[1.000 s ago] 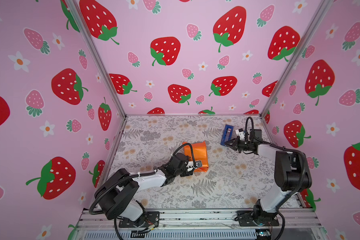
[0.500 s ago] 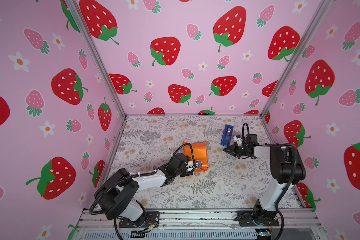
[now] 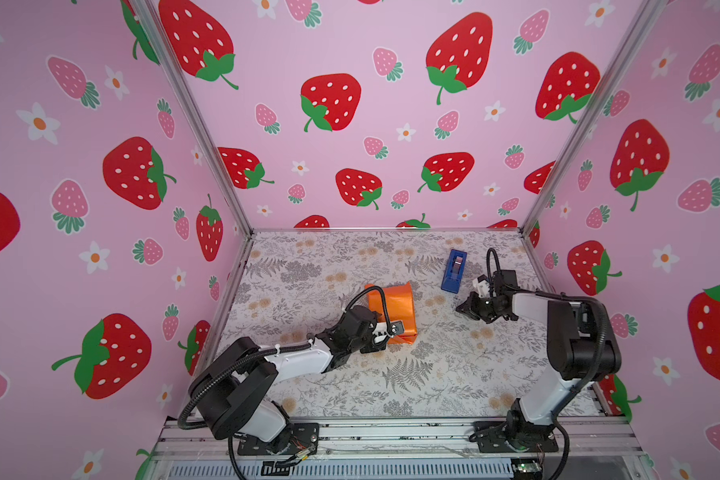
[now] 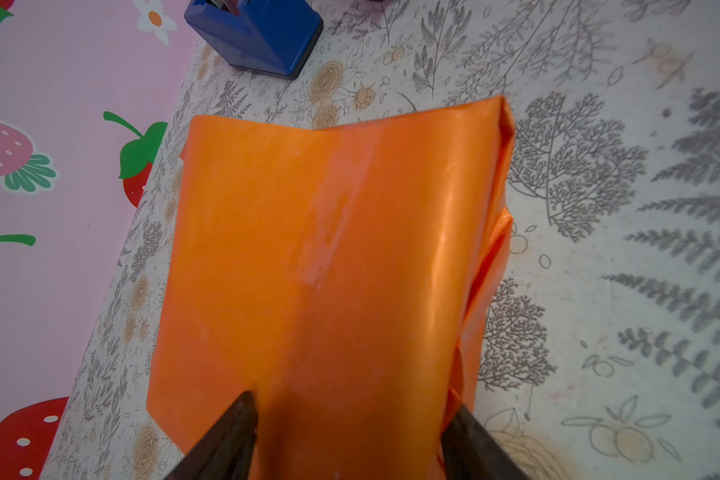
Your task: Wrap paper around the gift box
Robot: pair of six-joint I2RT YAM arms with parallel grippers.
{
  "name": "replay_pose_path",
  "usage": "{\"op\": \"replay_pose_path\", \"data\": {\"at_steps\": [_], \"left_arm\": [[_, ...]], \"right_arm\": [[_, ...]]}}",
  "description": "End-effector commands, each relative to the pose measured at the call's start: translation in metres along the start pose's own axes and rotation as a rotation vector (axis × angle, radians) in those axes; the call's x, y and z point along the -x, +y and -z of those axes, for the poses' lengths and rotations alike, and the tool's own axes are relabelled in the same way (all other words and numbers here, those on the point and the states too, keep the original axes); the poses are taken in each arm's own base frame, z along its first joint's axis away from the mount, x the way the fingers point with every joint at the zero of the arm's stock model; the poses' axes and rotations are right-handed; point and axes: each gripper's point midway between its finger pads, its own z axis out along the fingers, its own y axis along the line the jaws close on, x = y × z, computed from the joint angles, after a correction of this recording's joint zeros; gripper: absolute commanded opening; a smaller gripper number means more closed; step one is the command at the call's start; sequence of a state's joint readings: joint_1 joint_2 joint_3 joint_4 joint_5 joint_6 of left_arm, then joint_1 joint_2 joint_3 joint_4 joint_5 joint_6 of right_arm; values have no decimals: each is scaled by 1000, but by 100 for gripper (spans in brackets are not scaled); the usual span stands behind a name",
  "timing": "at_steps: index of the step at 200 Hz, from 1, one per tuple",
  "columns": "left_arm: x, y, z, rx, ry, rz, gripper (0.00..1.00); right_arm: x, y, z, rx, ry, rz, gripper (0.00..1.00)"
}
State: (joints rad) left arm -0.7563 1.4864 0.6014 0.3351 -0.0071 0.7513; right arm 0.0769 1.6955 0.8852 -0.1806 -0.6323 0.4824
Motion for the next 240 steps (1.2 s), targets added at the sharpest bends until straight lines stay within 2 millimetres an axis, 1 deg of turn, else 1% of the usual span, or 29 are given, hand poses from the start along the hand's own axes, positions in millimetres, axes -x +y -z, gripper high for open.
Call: {"op": "replay_pose_path", "data": {"at_steps": [1, 27, 57, 74, 89, 99, 117, 148, 165, 206, 240], "left_arm": [[-13, -10, 1, -51, 53, 10, 69], [-12, -9, 1, -50, 50, 11, 69], [-13, -9, 0, -50, 50, 14, 69], [-13, -9, 1, -49, 50, 15, 69], [-12, -8, 1, -48, 45, 18, 69], [-11, -7, 1, -47, 44, 20, 69], [-11, -7, 2, -46, 42, 21, 69], [-10, -7, 2, -47, 39, 23, 69], [-10, -7, 1, -48, 40, 21, 69], [-10, -7, 2, -48, 40, 22, 69], [-9, -6, 3, -47, 39, 19, 69]], "right_arm": [[-11, 42, 19, 118, 33, 60, 0], [-29, 99, 30, 292, 74, 92, 0], [-55, 162, 29, 445, 126, 140, 0], [-67, 188, 24, 499, 144, 146, 0], [-81, 201, 12, 528, 193, 132, 0], [-89, 207, 3, 536, 216, 133, 0], [-100, 210, -11, 525, 241, 115, 0], [-114, 216, -22, 543, 276, 102, 0], [-122, 215, -29, 536, 302, 87, 0], [-142, 221, -32, 546, 349, 64, 0], [-159, 210, -34, 517, 381, 32, 0]]}}
